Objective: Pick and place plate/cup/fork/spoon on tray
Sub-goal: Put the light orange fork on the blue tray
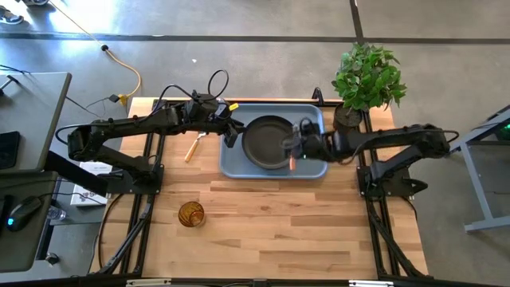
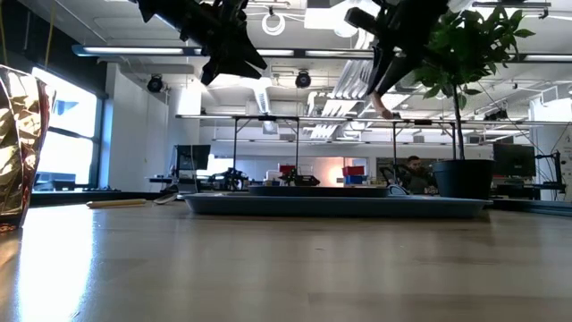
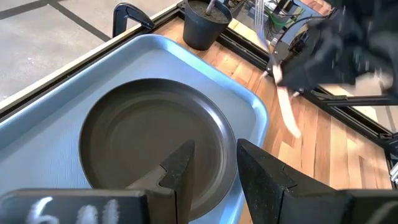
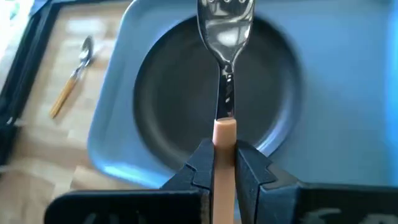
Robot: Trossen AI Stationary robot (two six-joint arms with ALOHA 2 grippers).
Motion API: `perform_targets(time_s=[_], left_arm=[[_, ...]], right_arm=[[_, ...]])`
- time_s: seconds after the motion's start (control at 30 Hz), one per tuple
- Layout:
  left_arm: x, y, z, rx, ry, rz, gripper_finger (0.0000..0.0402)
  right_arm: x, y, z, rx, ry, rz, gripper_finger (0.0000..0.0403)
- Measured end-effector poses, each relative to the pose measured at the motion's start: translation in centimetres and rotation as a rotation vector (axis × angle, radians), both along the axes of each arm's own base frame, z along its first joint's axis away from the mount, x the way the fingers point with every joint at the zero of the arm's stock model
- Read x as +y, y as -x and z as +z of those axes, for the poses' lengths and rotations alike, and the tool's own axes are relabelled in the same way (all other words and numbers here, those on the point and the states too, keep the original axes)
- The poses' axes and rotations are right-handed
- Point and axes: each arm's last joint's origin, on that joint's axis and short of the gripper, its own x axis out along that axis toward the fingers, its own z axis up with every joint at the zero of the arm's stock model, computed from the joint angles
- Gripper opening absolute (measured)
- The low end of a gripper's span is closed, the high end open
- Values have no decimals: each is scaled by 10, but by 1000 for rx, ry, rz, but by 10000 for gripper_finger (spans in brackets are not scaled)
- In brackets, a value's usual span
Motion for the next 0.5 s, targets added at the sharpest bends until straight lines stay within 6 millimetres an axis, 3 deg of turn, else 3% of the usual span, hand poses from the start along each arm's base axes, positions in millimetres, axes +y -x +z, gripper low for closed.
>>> perform_targets(time_s=[0.23,0.5], left_arm=[[0,0,0,0,-1,1,108],[0,0,0,9,-33,-10,108]], right_arm=[[-38,14,16,101,-11,-133,14],[-65,10,-8,233,-136,-144,12]])
